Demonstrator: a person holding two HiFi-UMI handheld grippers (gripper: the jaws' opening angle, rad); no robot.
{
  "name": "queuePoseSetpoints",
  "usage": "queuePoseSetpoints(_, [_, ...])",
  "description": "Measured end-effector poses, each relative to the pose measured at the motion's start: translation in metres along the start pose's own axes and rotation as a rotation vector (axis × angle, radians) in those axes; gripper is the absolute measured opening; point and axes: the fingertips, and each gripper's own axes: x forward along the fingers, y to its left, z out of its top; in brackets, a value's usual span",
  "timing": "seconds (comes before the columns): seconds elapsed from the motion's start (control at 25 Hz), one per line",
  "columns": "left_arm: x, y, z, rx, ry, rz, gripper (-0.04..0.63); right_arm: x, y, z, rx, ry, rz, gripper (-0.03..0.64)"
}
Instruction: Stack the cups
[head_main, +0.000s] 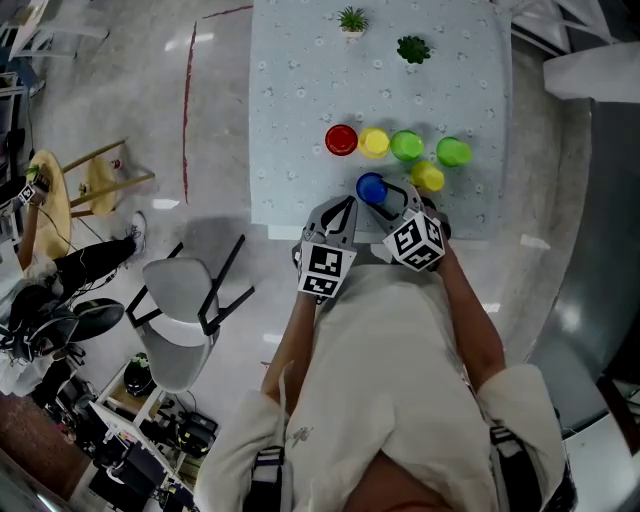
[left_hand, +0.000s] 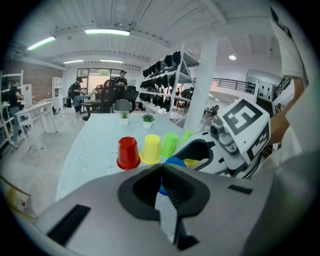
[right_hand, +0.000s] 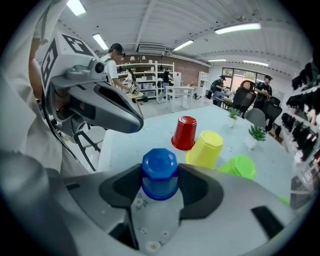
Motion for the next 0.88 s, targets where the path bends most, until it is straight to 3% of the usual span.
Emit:
queuePoseSetpoints(0.4, [0.002, 0.003, 0.001, 0.001, -0.004, -0.003, 0.015, -0.005, -0.001, 0.007, -0.010, -0.013, -0.007, 0.222])
queuePoseSetpoints(0.88, [-0.001, 0.012, 0.021, 0.017, -0.038, 0.013, 0.015, -0.036, -0.017, 0.051, -0.024, -0.106, -0.048, 0.222])
